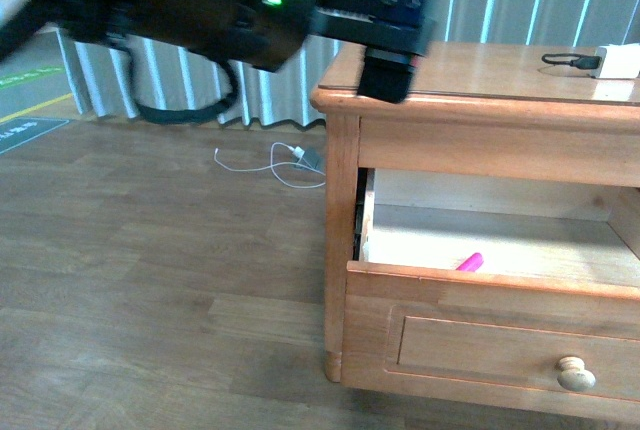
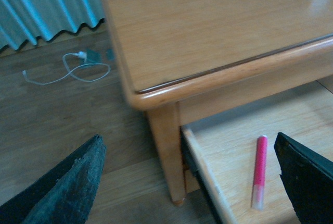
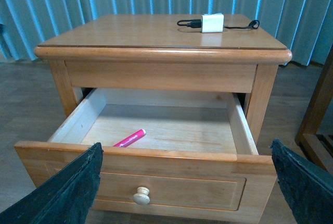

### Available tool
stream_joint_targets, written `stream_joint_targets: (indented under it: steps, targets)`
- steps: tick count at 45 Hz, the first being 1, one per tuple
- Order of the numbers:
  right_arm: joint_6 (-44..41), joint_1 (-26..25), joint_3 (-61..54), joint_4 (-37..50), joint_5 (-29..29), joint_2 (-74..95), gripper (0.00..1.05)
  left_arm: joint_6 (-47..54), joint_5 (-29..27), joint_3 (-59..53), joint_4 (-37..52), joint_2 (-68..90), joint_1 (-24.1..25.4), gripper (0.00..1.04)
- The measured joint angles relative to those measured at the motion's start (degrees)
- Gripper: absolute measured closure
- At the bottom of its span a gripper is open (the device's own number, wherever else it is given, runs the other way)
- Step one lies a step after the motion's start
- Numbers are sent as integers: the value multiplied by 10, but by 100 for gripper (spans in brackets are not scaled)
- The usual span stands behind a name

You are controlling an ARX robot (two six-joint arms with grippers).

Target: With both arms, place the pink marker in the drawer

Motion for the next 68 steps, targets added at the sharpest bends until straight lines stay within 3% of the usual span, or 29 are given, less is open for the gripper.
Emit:
stream_joint_targets:
  steps: [7, 8, 19, 27, 42, 48, 61, 68]
  targets:
    - [0, 0, 0, 0, 0, 0, 9, -46, 12, -163, -2, -211, 90, 6]
    - [0, 0, 0, 0, 0, 0, 9, -58, 14, -219, -11, -285, 122, 6]
    - [0, 0, 0, 0, 0, 0, 9, -108, 2, -374, -94, -492, 196, 6]
    - [0, 0, 0, 0, 0, 0, 9, -164, 3, -485, -158, -659, 214, 6]
    - [0, 0, 0, 0, 0, 0, 9, -177, 4, -489, -158, -669, 214, 6]
    - [0, 0, 0, 0, 0, 0, 9, -106, 42, -541, -52, -695, 260, 30]
    - [0, 0, 0, 0, 0, 0, 9, -73, 44, -600, -62, -770, 269, 100]
    - [0, 0, 0, 0, 0, 0, 9, -71, 45, -616, -80, -804, 269, 101]
